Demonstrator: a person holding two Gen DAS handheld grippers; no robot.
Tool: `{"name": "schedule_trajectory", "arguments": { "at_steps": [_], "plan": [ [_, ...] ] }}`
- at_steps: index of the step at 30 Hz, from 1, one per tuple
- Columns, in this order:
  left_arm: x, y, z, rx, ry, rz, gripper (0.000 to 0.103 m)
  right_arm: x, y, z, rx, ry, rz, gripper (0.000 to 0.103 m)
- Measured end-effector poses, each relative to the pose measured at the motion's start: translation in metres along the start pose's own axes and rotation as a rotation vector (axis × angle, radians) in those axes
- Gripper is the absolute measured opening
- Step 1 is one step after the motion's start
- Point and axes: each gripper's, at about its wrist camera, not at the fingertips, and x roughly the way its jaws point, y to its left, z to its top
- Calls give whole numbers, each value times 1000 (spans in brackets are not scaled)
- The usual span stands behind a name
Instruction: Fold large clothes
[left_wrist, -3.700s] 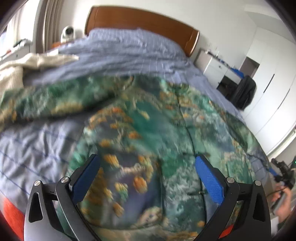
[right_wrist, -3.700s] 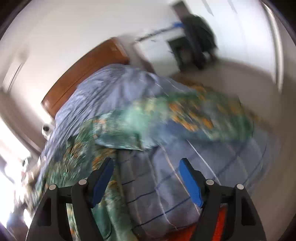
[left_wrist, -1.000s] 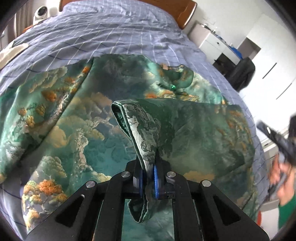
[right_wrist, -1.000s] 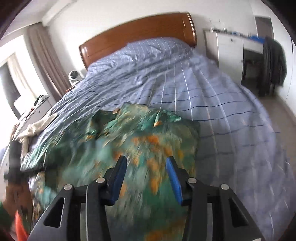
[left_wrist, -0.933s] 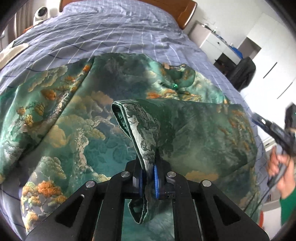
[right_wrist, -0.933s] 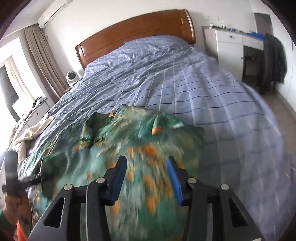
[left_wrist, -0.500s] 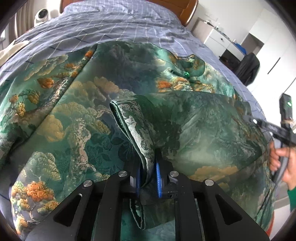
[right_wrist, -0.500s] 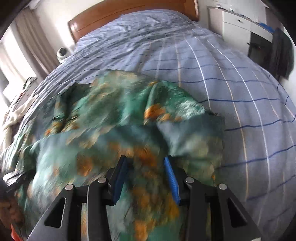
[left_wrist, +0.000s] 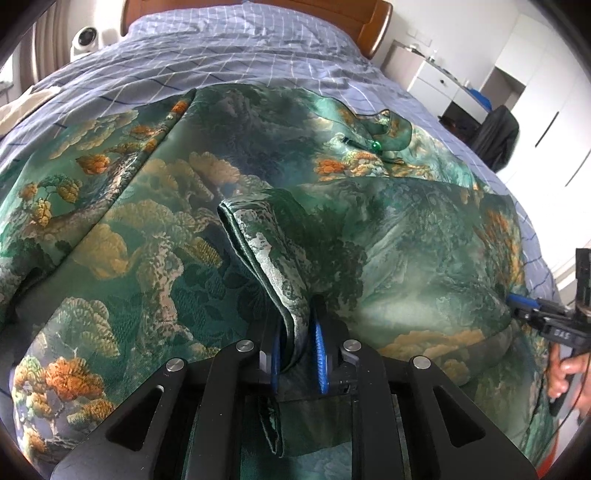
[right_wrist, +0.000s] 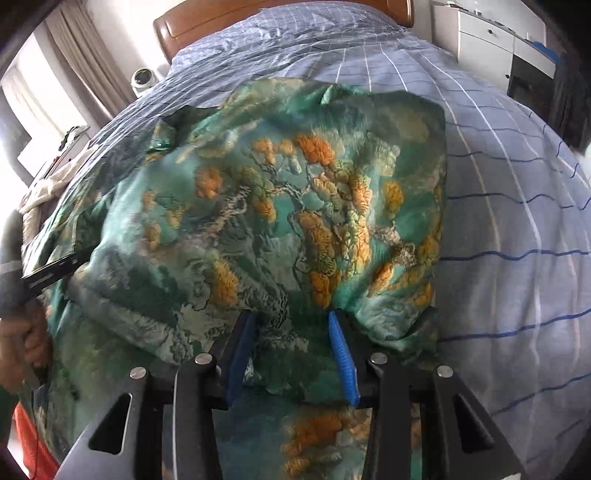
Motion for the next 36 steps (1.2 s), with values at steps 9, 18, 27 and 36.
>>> {"name": "schedule_trajectory", "arguments": {
  "at_steps": [9, 18, 27, 36],
  "plan": [
    [-31, -5, -8, 14, -34, 52, 56, -26, 12, -13, 17, -104, -78, 45],
    [-100, 23, -60, 94, -51, 172, 85, -91, 50, -69, 40, -209, -107, 65],
    [-152, 151, -64, -245, -120, 280, 93, -120, 77, -117, 143, -272, -31, 65],
    [-176, 318, -90, -921, -314, 211, 93, -130, 93, -129, 74, -260, -45, 65]
  ]
}}
